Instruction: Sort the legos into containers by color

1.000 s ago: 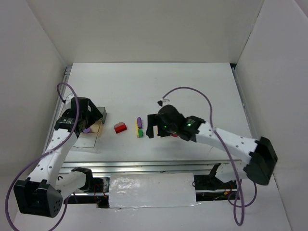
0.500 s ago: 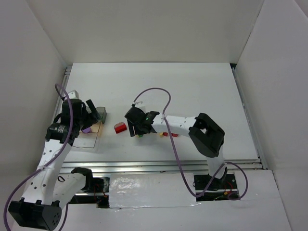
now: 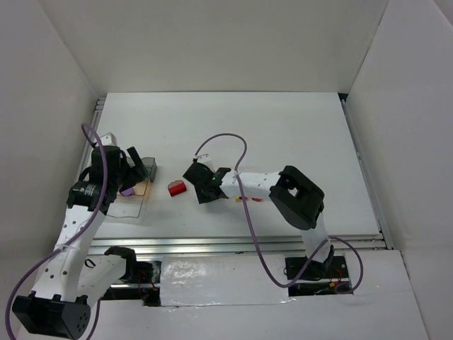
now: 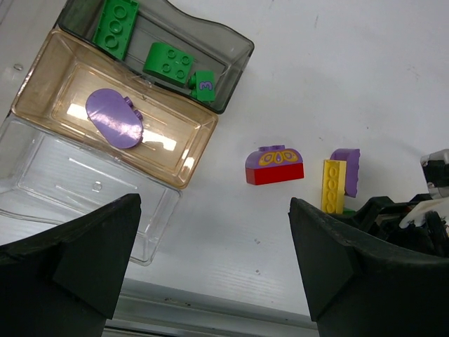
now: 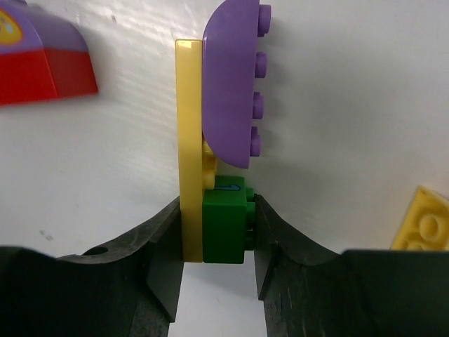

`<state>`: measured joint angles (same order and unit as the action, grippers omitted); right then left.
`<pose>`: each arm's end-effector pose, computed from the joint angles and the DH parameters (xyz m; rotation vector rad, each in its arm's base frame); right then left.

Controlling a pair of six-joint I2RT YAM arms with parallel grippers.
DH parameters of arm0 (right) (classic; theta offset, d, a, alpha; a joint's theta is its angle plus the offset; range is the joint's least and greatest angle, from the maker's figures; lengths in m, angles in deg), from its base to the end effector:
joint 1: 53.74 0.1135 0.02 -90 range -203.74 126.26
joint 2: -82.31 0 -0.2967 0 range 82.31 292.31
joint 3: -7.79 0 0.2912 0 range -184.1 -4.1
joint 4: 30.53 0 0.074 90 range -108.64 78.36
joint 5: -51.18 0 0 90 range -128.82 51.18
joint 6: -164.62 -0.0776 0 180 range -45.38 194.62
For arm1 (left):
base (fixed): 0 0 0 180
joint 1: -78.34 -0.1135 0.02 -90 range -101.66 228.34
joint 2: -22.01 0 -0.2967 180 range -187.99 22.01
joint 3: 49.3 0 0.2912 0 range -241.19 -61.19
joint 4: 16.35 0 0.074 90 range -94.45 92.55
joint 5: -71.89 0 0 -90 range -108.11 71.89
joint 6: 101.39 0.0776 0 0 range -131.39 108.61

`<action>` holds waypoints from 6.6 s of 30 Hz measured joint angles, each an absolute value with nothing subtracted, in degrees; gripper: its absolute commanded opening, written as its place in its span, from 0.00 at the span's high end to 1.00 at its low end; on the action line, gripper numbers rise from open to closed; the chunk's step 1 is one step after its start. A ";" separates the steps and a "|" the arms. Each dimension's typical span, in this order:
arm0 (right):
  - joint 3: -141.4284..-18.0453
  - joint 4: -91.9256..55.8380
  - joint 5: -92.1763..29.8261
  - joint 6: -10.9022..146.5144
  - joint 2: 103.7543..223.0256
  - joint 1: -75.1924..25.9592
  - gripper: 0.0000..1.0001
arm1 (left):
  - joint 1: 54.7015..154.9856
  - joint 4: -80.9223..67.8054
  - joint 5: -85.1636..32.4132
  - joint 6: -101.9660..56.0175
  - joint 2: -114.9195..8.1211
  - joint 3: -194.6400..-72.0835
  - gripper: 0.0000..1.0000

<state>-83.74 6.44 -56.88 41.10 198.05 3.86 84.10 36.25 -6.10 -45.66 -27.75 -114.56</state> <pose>0.2806 0.3972 0.1319 -0.4324 2.5294 0.1851 0.2290 -0.0069 0.3274 -0.6543 2.1071 -0.1574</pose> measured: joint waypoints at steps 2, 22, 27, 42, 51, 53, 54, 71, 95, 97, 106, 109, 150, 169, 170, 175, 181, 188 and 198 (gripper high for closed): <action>-80.42 5.22 -57.76 41.76 195.45 4.60 1.00 | 84.10 36.23 -7.31 -45.72 -27.75 -114.56 0.01; -65.47 -2.96 -58.80 40.12 162.58 14.85 1.00 | 92.89 6.70 -47.11 -60.91 -28.56 -103.28 0.06; -66.54 -2.61 -59.44 39.14 162.60 15.40 1.00 | 95.49 3.73 -47.72 -62.81 -27.90 -101.60 0.18; -69.77 -0.20 -61.69 37.72 164.20 15.93 0.23 | 97.35 0.12 -48.72 -63.99 -29.06 -99.69 1.00; -61.36 -6.87 -49.34 39.88 155.21 14.33 0.00 | 97.35 -1.86 -48.81 -61.04 -25.22 -99.21 1.00; -57.82 -8.05 -44.14 40.69 150.12 12.47 0.00 | 97.35 -2.08 -49.62 -60.12 -24.49 -99.19 1.00; -56.31 -8.55 -41.82 41.17 147.39 11.27 0.00 | 97.35 -2.37 -50.50 -59.53 -24.21 -99.19 1.00; -50.32 -34.93 -7.33 37.91 146.16 -7.05 0.18 | 97.68 -11.53 -72.09 -56.37 -21.76 -98.03 1.00; -46.63 -43.15 -4.05 37.23 144.77 -9.58 1.00 | 98.03 -5.67 -71.78 -50.46 -19.99 -99.74 1.00; -46.25 -44.05 -4.14 37.23 143.98 -11.29 1.00 | 97.65 -2.96 -70.47 -49.04 -19.69 -100.83 1.00; -49.34 -44.57 -11.05 38.68 153.33 -12.64 1.00 | 95.18 19.45 -47.17 -44.87 -19.36 -113.40 1.00; -53.03 -45.45 -13.63 37.78 163.41 -12.29 1.00 | 95.03 30.75 -29.53 -46.57 -17.94 -123.78 1.00; -90.84 -36.46 -24.58 40.82 205.53 3.73 0.07 | 94.81 42.50 4.69 -44.43 -16.06 -136.50 1.00; -47.65 -75.70 5.63 37.10 158.84 -3.77 0.08 | 94.77 17.22 -63.00 -39.14 -17.28 -121.22 1.00; -47.63 -76.13 5.87 36.82 158.84 -3.77 0.10 | 94.77 15.64 -64.92 -39.93 -17.26 -120.57 1.00; -47.70 -77.53 6.50 35.01 158.91 -3.75 0.20 | 94.77 9.96 -69.97 -42.05 -17.15 -118.64 1.00; -48.59 -79.63 8.17 33.06 159.89 -3.02 0.85 | 94.49 7.47 -70.87 -42.92 -17.13 -118.14 1.00; -48.26 -80.51 9.06 32.73 160.20 -3.51 1.00 | 94.55 10.77 -69.20 -41.31 -17.24 -119.34 1.00; -44.13 -83.63 8.45 30.87 162.56 -10.67 1.00 | 94.73 20.52 -59.04 -33.74 -17.65 -123.67 1.00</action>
<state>-44.13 -83.63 8.45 30.87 162.56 -10.67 94.73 20.52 -59.04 -33.74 -17.65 -123.67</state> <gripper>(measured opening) 0.404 0.477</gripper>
